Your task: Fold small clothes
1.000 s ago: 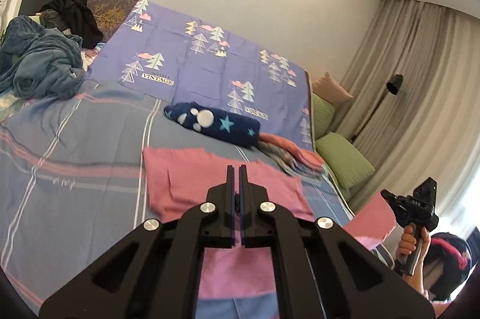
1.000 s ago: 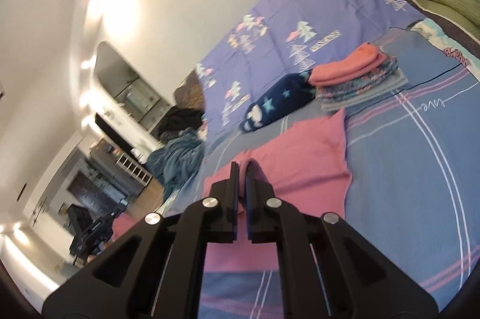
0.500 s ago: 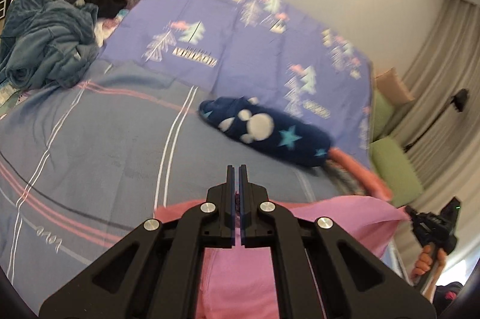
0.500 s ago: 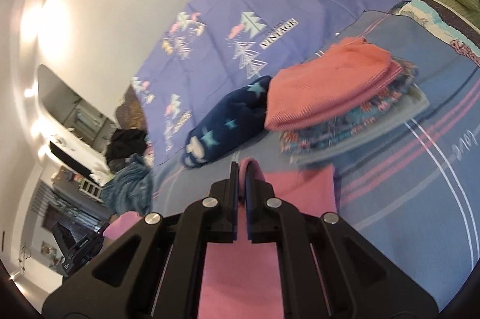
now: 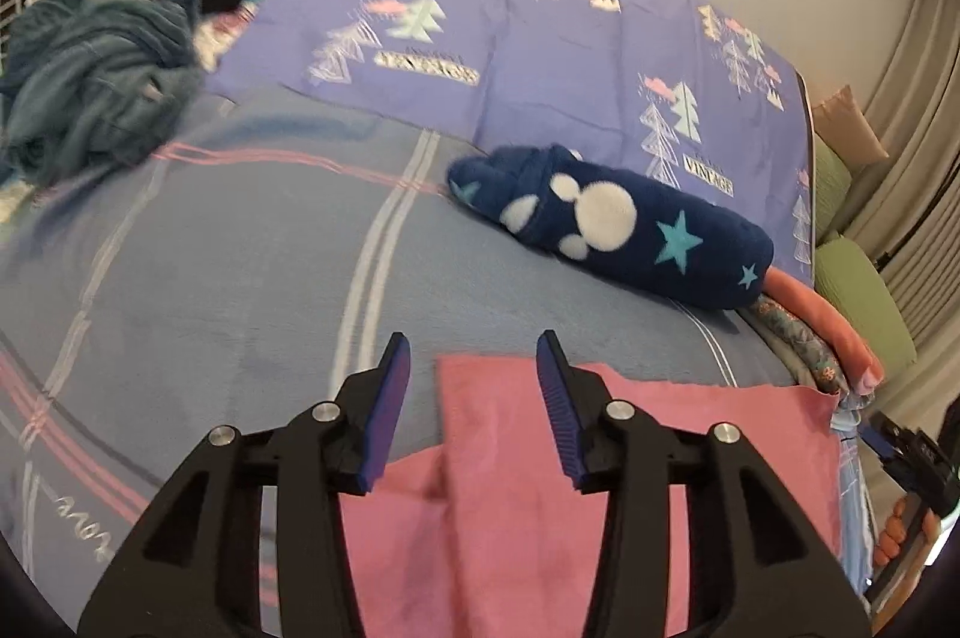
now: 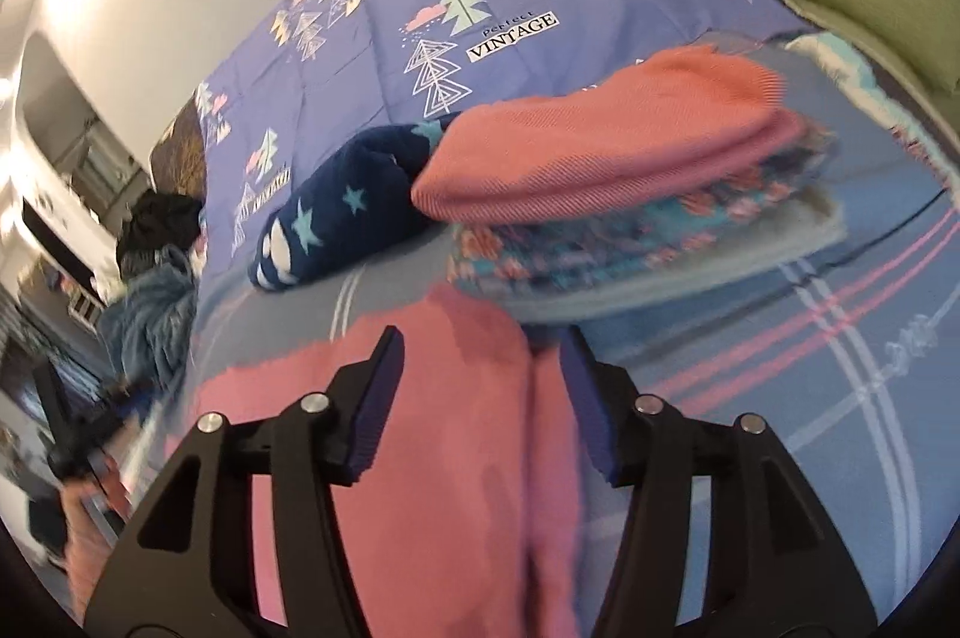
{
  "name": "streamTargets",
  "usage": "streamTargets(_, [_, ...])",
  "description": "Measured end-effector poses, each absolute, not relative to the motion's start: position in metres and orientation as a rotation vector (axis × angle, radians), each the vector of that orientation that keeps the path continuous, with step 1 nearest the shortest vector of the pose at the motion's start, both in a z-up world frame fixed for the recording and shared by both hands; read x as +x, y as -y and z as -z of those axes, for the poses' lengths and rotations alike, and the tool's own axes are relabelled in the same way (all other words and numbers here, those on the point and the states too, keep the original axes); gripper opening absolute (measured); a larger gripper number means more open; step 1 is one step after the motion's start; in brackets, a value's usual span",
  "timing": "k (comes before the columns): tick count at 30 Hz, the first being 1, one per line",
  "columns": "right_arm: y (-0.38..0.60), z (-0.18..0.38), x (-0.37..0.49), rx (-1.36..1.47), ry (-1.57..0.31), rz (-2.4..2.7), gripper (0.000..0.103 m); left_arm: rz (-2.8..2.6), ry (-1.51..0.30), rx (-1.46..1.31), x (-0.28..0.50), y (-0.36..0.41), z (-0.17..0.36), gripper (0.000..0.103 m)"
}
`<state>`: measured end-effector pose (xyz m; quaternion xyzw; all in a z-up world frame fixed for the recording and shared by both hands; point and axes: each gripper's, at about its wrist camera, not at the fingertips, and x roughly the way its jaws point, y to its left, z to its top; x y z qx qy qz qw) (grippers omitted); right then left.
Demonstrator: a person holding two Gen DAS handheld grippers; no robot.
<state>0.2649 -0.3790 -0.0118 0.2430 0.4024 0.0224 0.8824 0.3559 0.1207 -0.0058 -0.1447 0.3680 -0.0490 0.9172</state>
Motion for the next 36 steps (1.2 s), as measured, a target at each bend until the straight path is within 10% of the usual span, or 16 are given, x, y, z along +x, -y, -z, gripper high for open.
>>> streamTargets(17, [0.372,0.031,0.041,0.554,-0.940,-0.175,0.067,0.264,-0.797,-0.303,0.100,-0.118,0.044,0.074])
streamTargets(36, [0.342,0.047,0.043,0.754,-0.964,-0.276,0.069,0.452,-0.836,-0.718,0.126,-0.100,0.094,0.074])
